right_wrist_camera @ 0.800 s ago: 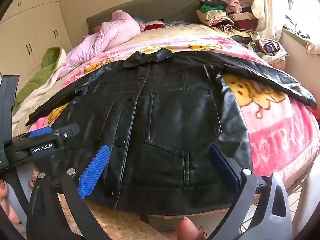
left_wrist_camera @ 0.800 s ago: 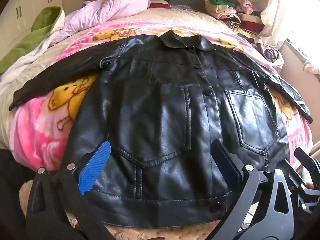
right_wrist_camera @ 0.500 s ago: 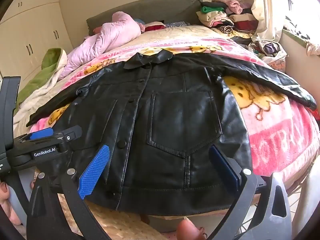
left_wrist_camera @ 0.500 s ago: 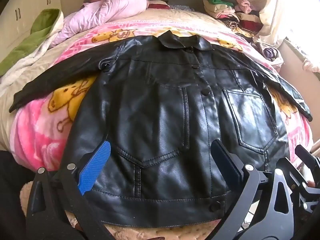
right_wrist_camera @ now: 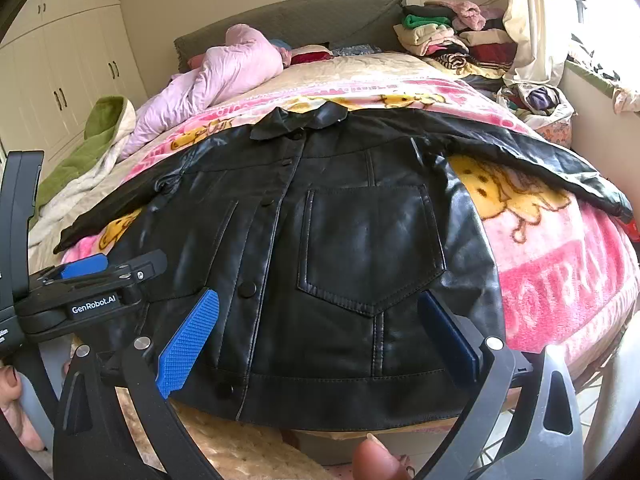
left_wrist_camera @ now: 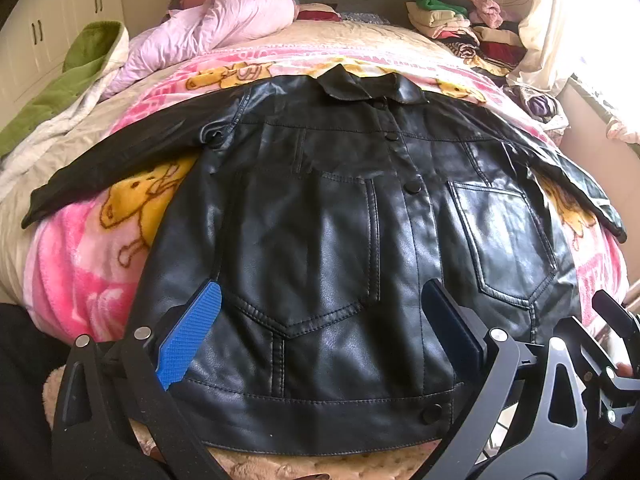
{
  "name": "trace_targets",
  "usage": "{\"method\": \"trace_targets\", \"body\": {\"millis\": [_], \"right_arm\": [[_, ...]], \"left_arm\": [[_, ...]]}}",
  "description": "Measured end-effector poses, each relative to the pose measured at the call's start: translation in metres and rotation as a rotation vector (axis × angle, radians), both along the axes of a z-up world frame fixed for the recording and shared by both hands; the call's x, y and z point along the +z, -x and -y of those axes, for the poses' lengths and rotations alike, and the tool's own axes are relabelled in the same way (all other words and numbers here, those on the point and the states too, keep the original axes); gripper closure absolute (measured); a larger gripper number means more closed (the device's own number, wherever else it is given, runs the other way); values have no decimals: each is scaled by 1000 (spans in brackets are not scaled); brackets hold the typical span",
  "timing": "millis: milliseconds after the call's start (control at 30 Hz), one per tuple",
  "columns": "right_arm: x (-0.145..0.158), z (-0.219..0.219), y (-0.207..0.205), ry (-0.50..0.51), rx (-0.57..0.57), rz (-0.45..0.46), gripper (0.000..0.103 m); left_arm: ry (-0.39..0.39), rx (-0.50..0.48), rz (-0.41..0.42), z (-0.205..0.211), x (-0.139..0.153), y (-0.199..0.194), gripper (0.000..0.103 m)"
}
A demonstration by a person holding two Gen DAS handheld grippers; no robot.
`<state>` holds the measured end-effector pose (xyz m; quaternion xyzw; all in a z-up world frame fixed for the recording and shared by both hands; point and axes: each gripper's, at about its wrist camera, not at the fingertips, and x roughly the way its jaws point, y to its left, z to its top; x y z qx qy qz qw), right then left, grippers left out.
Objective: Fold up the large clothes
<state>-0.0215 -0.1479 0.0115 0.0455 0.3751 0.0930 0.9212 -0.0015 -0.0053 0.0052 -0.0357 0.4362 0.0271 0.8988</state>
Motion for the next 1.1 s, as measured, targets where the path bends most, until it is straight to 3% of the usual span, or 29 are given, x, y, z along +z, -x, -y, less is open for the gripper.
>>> {"method": "trace_targets", "body": {"millis": [1100], "right_arm": [[4,0,4,6,4,10,4]], "left_arm": [[-3,1,13,-4,7,-1,9]]}}
